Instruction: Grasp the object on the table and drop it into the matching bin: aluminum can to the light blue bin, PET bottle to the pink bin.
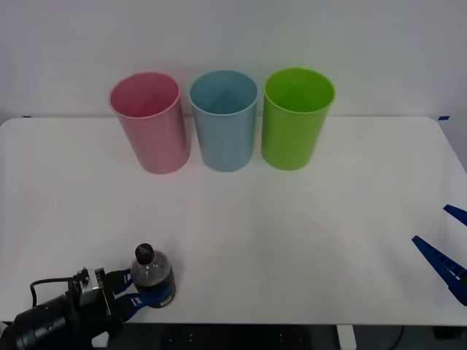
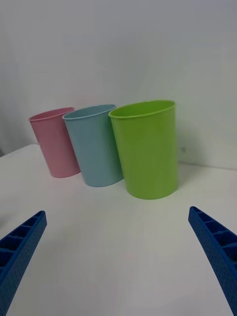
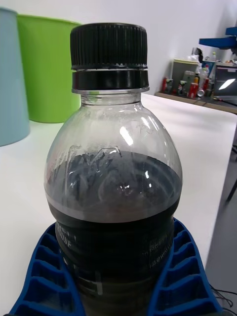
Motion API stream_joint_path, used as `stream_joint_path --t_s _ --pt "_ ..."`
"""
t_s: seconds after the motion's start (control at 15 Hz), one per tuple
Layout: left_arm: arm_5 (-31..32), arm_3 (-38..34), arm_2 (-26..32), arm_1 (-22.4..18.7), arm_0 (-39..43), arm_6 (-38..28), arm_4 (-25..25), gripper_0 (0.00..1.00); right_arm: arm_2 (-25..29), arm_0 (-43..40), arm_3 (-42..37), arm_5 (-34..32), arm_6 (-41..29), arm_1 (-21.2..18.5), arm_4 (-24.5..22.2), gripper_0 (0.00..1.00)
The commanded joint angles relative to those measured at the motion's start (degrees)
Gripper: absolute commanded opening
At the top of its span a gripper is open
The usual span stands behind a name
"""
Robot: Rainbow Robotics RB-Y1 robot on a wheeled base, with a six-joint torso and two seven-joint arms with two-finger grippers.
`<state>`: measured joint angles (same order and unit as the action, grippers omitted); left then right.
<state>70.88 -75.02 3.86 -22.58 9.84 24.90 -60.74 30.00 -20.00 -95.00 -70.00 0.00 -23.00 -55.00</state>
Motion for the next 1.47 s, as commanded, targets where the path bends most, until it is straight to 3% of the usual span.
stream_joint_path --t_s 0.07,0.47,0.87,1.33,1.47 --pt "-1.79 -1.09 1.5 -0.01 0.0 -1.34 1.94 0.0 0.0 0.0 0.0 0.0 0.0 0.0 0.0 1.0" --pt "-11.29 -6.89 2.65 -0.01 1.06 -5.48 6.16 0.0 0.0 0.0 0.0 0.0 0.0 0.0 0.0 1.0" --pt "-16.65 -16.91 7.74 -0.01 2.2 -23.58 6.6 0.0 0.0 0.0 0.0 0.0 0.0 0.0 0.0 1.0" --pt "-27.02 -28.86 10.91 -0.01 1.32 -38.7 7.57 0.0 0.0 0.0 0.0 0.0 0.0 0.0 0.0 1.0" --pt "-27.72 -29.83 12.58 -0.01 -1.32 -42.48 5.28 0.0 0.0 0.0 0.0 0.0 0.0 0.0 0.0 1.0"
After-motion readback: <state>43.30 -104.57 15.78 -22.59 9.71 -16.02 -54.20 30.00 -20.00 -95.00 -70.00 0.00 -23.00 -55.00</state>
